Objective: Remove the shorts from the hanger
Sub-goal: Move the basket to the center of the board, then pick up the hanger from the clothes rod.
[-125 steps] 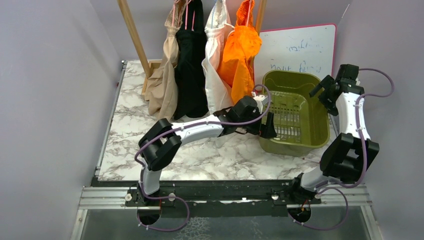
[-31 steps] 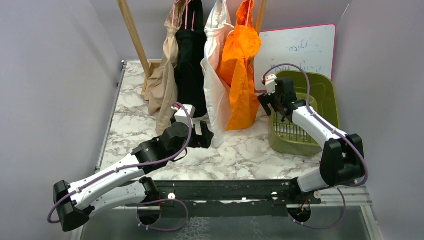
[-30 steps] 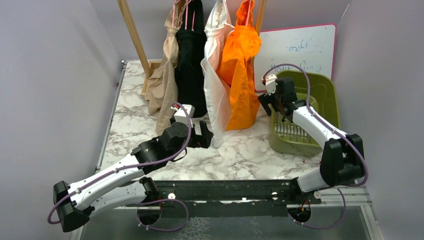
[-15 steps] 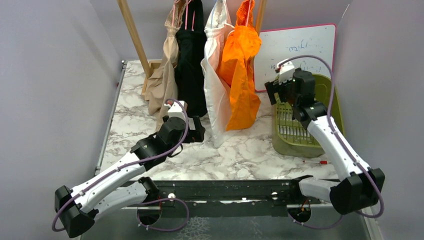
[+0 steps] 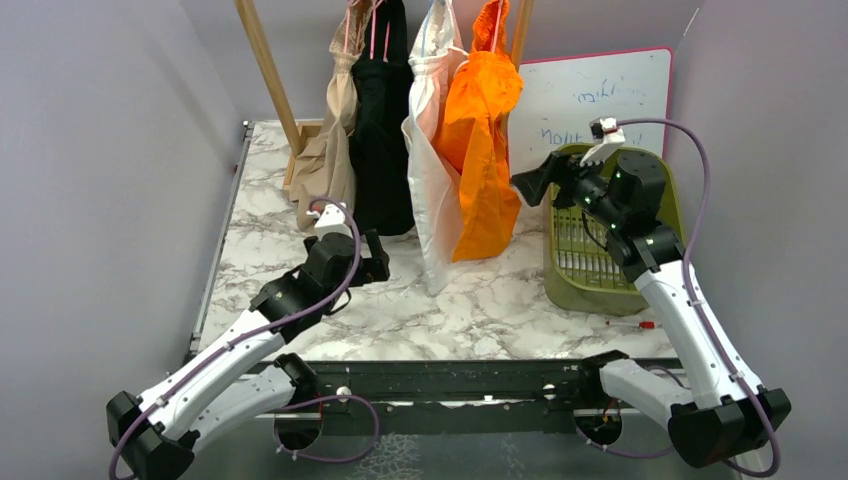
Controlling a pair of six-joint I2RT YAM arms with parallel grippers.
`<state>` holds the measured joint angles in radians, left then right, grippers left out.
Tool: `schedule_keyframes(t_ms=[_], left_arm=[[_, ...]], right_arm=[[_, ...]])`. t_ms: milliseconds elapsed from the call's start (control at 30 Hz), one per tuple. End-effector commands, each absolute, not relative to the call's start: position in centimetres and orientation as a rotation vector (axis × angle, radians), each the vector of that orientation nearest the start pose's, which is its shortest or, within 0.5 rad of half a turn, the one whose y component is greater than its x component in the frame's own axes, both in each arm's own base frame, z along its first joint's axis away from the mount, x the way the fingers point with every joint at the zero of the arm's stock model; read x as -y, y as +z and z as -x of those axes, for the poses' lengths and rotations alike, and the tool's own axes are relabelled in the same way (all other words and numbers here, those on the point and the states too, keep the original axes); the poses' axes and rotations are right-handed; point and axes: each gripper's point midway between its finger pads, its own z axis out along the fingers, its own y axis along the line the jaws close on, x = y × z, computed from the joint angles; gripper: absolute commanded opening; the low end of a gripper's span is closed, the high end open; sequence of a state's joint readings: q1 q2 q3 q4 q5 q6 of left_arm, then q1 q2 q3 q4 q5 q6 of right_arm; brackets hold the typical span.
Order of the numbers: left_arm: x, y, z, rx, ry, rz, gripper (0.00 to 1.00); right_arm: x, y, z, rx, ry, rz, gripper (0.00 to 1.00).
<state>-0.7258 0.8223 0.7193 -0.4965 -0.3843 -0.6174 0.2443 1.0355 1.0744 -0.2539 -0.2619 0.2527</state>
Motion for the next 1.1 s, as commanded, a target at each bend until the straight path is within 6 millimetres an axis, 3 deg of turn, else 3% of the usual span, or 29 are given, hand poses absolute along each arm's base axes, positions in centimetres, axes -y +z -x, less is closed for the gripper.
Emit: schedule_keyframes(t_ms=[0, 167, 267, 400, 533, 700, 800, 933, 1067], left_arm=[[12.1, 18.1, -22.8, -2.073, -0.319, 0.2, 0.99], [9.1, 19.3, -22.3, -1.951, -0.268, 0.279, 0.99], [7.2, 20.6, -22.6, -1.852, -0.234, 0.38, 0.99], [6.5, 22.1, -23.0, -1.826, -0.139, 0.289, 0.99], [5.4, 20.8, -23.2, -1.851, -0.015, 0.248, 0.99], [5.6, 21.1, -23.0, -1.851, -0.033, 0.219, 0.99], [5.3, 21.3, -22.9, -1.834, -0.034, 0.242, 0.99], [5.5, 21.1, -22.8, -1.838, -0.06, 0.242, 0.99], [5.6, 20.8, -23.0, -1.851, -0.043, 0.24, 0.99]], right_arm=[[-16.7, 35.8, -30.6, -1.733, 0.92, 0.076, 1.0], [-18.6, 39.1, -30.6, -1.7, 1.046, 0.135, 0.9], [-18.8, 41.2, -32.2, -1.678, 1.043, 0.12, 0.88], [-19.3, 43.4, -35.1, -1.721, 0.982, 0.119, 0.88], [-18.6, 43.7, -38.8, -1.755, 0.845, 0.04, 0.88], [-22.3, 43.6, -41.0, -1.791, 0.77, 0.129, 0.88], [-23.3, 42.4, -44.0, -1.813, 0.63, 0.094, 0.88], [-21.7, 42.9, -47.0, -1.781, 0.425, -0.024, 0.78], [-21.6, 43.3, -47.5, -1.767, 0.33, -0.016, 0.63]])
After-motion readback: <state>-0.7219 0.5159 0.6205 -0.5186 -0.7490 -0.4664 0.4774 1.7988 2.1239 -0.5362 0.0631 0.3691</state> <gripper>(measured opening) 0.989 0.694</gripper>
